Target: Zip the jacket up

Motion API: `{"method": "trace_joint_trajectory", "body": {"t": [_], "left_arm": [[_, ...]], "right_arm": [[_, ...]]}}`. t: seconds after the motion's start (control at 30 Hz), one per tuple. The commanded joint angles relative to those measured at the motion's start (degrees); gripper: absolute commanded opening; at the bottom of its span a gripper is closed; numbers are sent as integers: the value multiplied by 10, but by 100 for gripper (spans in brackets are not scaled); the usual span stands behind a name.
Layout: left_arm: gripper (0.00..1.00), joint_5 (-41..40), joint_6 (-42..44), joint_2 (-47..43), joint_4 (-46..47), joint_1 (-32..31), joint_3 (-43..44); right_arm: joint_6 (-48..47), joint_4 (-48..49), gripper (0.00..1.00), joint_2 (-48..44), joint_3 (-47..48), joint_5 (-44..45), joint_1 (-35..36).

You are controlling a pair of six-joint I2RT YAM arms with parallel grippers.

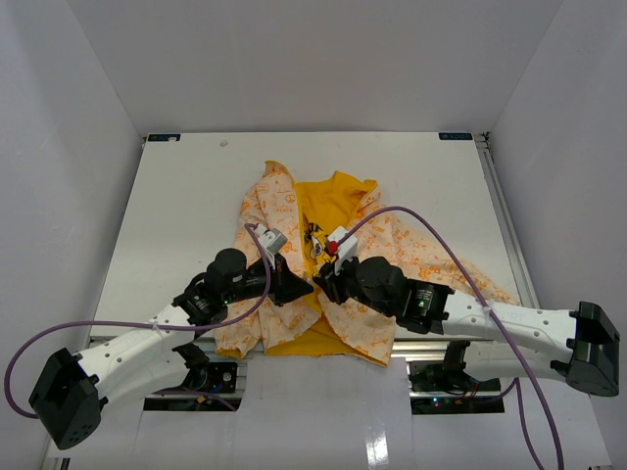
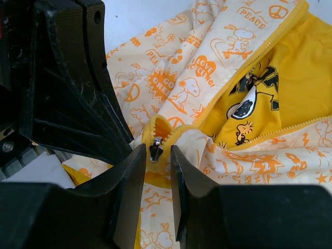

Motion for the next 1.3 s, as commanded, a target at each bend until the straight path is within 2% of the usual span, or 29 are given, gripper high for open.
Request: {"method": "trace_joint_trajectory", "body": {"t": [0.0, 0.23, 0.4, 0.97, 1.0, 1.13, 1.27], "left_arm": [[0, 5, -1, -4, 9, -3, -2], [0, 8, -2, -5, 10, -2, -1], [0, 10, -3, -6, 11, -3, -1], [0, 8, -3, -12, 2, -3, 3], [0, 8, -3, -12, 2, -2, 3], [0, 10, -4, -10, 2, -3, 5], [0, 15, -6, -10, 6, -3, 5]], "right_arm": [[-13, 33, 32, 4, 29, 15, 9], [-15, 26, 31, 17, 39, 35, 17], [-14, 19, 27, 25, 47, 51, 23], [-7, -15, 27, 51, 64, 110, 49], [-6, -17, 25, 53, 65, 115, 49], [-2, -13, 10, 53, 64, 132, 50], [-4, -9, 8, 51, 64, 139, 50]]}}
